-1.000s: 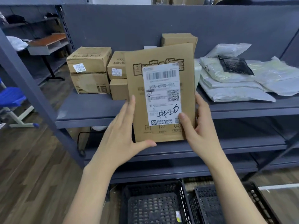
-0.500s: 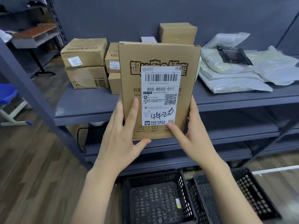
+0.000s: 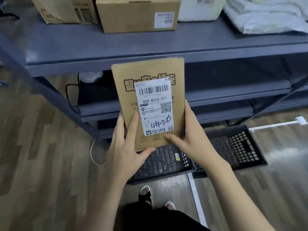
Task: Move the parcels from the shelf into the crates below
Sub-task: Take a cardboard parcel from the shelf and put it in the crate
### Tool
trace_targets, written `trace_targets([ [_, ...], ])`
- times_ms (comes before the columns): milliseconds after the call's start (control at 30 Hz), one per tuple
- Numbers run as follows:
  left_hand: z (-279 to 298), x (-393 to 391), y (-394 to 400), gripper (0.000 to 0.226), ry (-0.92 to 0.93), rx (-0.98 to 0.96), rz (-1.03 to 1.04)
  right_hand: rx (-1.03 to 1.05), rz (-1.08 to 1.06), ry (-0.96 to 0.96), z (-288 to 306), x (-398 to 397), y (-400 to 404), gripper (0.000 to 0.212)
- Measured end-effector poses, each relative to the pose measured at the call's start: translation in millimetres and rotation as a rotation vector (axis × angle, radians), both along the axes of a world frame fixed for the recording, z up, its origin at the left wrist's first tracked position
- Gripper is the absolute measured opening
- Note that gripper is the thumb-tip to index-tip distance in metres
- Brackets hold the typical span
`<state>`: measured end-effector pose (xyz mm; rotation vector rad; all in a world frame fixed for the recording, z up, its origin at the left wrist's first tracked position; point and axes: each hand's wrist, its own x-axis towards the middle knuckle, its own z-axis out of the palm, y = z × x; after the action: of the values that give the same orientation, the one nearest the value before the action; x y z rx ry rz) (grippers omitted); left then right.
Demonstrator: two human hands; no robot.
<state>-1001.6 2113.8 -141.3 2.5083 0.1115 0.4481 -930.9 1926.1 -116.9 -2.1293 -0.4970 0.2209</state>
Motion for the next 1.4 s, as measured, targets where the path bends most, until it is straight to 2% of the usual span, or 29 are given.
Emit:
trace_targets([
  [167,-79,-33,-10,0.114,0.235,-0.121,-0.005,-0.061,0.022,0.259,-87,-22,-5,0.107],
  [333,-155,-60,-22,0.114,0.462,-0.227,-0.045,-0.191,0.045,0.384,-170,-45,-16,0.119],
  [400,-184,-65,-26,0.120,0.575,-0.211,-0.062,-0.249,0.075,0.413,-203,-49,-19,0.119],
  [500,-226,-61,-28,0.122,0.703,-0.073,-0.093,-0.314,0.117,0.460,-250,-49,-20,0.129],
  [600,-270,-51,-32,0.111,0.728,0.100,-0.074,-0.361,0.182,0.456,-294,-42,-16,0.142],
  [700,-314,-39,-34,0.109,0.796,0.113,-0.058,-0.432,0.216,0.449,-339,-29,-10,0.144],
  [900,-421,-15,-25,0.115,0.846,0.172,-0.081,-0.617,0.285,0.379,-438,-12,1,0.119],
  [1000,-468,-1,-17,0.115,0.839,0.224,-0.110,-0.661,0.284,0.384,-487,-7,7,0.120],
  [1233,-585,24,-5,0.119,0.916,0.148,-0.108,-0.697,0.331,0.394,-609,15,23,0.126],
  [1400,-658,42,8,0.122,0.976,0.109,-0.035,-0.730,0.349,0.391,-678,35,45,0.119],
])
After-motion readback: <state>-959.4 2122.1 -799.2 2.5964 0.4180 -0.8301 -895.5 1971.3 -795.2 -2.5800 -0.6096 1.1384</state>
